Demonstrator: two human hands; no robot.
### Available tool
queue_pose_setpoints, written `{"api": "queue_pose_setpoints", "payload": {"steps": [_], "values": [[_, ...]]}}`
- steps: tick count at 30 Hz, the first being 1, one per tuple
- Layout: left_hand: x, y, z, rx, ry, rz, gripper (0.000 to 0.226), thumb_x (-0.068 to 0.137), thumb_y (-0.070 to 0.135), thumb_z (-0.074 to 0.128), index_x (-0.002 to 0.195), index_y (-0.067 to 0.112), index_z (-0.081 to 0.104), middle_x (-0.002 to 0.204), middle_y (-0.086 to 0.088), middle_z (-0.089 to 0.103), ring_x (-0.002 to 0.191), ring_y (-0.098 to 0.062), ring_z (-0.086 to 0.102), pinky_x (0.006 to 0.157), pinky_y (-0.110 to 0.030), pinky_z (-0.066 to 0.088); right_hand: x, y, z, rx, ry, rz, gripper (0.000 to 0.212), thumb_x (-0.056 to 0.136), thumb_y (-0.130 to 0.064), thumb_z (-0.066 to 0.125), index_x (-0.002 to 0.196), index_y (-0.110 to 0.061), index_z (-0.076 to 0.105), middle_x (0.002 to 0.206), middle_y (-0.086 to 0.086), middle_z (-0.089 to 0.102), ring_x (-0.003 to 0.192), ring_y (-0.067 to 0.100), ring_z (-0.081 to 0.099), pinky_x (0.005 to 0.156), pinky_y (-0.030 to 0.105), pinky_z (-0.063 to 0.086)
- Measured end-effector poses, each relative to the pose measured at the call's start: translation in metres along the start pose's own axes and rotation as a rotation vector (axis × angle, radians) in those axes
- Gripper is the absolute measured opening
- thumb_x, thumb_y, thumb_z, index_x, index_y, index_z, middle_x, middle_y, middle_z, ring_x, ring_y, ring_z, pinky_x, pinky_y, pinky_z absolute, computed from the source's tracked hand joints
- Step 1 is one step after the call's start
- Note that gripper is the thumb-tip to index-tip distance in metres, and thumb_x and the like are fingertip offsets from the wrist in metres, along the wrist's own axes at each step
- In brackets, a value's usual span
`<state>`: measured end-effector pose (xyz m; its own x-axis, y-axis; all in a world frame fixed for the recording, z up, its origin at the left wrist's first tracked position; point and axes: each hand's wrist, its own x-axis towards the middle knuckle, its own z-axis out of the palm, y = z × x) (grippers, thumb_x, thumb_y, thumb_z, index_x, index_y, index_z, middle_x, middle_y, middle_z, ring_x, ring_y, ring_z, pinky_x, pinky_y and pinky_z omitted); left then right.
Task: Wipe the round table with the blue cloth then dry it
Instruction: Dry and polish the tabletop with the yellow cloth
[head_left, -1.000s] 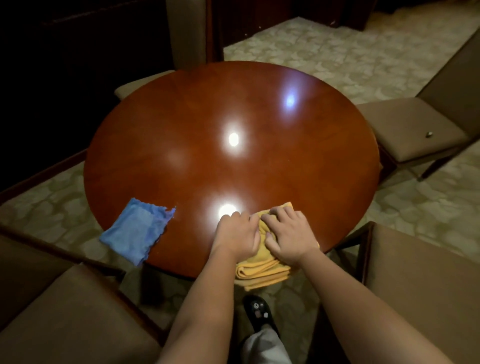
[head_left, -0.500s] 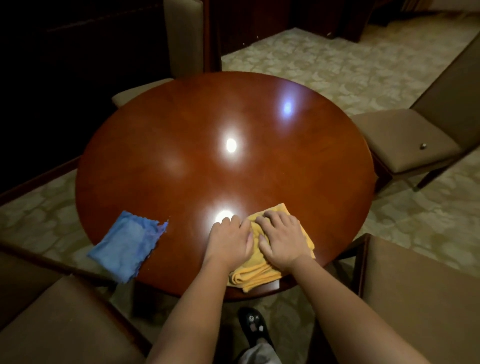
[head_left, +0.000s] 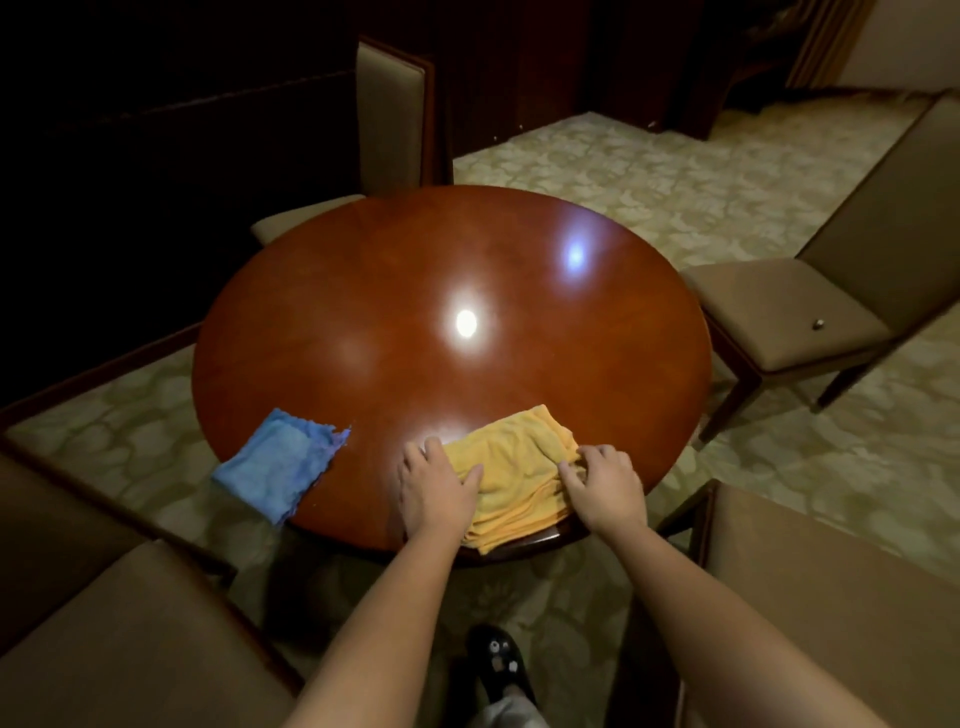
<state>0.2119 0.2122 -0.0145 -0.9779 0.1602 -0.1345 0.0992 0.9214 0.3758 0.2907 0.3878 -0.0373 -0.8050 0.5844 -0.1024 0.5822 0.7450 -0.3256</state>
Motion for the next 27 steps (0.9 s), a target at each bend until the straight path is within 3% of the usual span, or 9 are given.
{"api": "queue_pose_setpoints", "payload": {"steps": [5,8,10,12,16,19,22,24,27], "values": [[-0.011,0.01,0.001,-0.279,-0.059,-0.357,0.068,0.079,0.043,0.071,0.128,0.008,0.039,0.132,-0.014,0.042,0.121,-0.033,0.046,0.094,-0.041,0.046,0.001,-0.009,-0.014,-0.035,0.022,-0.031,0.038,0.093,-0.046,0.05,0.12,-0.02,0.057,0.12,-0.001,0.055,0.111,0.017,0.047,0.094,0.034,0.044],[-0.011,0.006,0.003,-0.296,-0.179,-0.417,0.063,0.079,0.048,0.069,0.125,0.009,0.049,0.126,-0.013,0.052,0.115,-0.032,0.052,0.092,-0.039,0.049,0.003,-0.011,-0.018,0.054,-0.093,0.049,0.041,0.09,-0.048,0.054,0.119,-0.02,0.053,0.119,0.0,0.055,0.11,0.019,0.048,0.093,0.036,0.046],[-0.009,0.004,0.0,-0.311,-0.18,-0.39,0.04,0.081,0.044,0.068,0.104,0.013,0.06,0.113,-0.01,0.061,0.105,-0.03,0.059,0.087,-0.037,0.051,0.004,-0.012,-0.019,0.213,-0.163,0.111,0.043,0.089,-0.044,0.059,0.122,-0.02,0.047,0.119,0.001,0.055,0.106,0.02,0.053,0.088,0.04,0.051],[-0.007,0.003,-0.006,-0.403,-0.162,-0.373,0.025,0.082,0.039,0.068,0.08,0.016,0.058,0.098,-0.006,0.065,0.097,-0.029,0.061,0.083,-0.035,0.052,0.004,-0.015,-0.021,0.245,-0.21,0.124,0.047,0.091,-0.04,0.058,0.13,-0.02,0.041,0.119,0.002,0.057,0.101,0.022,0.059,0.084,0.04,0.053],[-0.007,0.008,-0.018,-0.667,-0.134,-0.405,0.027,0.082,0.026,0.067,0.063,0.014,0.052,0.08,-0.009,0.059,0.089,-0.032,0.062,0.077,-0.035,0.05,0.01,-0.021,-0.032,0.285,-0.188,0.128,0.037,0.096,-0.039,0.049,0.124,-0.015,0.053,0.116,0.005,0.061,0.101,0.023,0.058,0.08,0.032,0.048],[-0.004,0.01,-0.024,-0.695,-0.1,-0.421,0.021,0.082,0.023,0.066,0.069,0.015,0.052,0.091,-0.012,0.064,0.085,-0.029,0.059,0.078,-0.034,0.05,0.012,-0.027,-0.043,0.469,-0.085,0.156,0.027,0.1,-0.029,0.042,0.111,-0.01,0.057,0.113,0.008,0.06,0.092,0.02,0.053,0.072,0.026,0.037],[0.0,0.011,-0.032,-0.637,-0.047,-0.42,0.018,0.079,0.016,0.068,0.093,0.008,0.059,0.106,-0.015,0.064,0.098,-0.032,0.061,0.085,-0.036,0.053,0.011,-0.032,-0.053,0.55,-0.039,0.176,0.017,0.102,-0.022,0.039,0.103,-0.012,0.052,0.109,0.008,0.058,0.089,0.016,0.05,0.073,0.027,0.038],[0.0,0.01,-0.037,-0.485,0.008,-0.365,0.024,0.081,0.007,0.061,0.105,0.007,0.055,0.108,-0.014,0.062,0.099,-0.034,0.061,0.083,-0.038,0.054,0.01,-0.036,-0.055,0.537,-0.033,0.164,0.02,0.102,-0.024,0.037,0.109,-0.01,0.051,0.106,0.006,0.056,0.09,0.016,0.05,0.073,0.028,0.039],[-0.001,0.013,-0.042,-0.327,0.04,-0.231,0.023,0.083,0.001,0.051,0.104,0.01,0.054,0.102,-0.01,0.061,0.096,-0.032,0.061,0.079,-0.036,0.054,0.007,-0.042,-0.059,0.425,-0.058,0.116,0.023,0.103,-0.027,0.036,0.113,-0.011,0.049,0.098,0.001,0.054,0.085,0.016,0.052,0.068,0.027,0.04]]}}
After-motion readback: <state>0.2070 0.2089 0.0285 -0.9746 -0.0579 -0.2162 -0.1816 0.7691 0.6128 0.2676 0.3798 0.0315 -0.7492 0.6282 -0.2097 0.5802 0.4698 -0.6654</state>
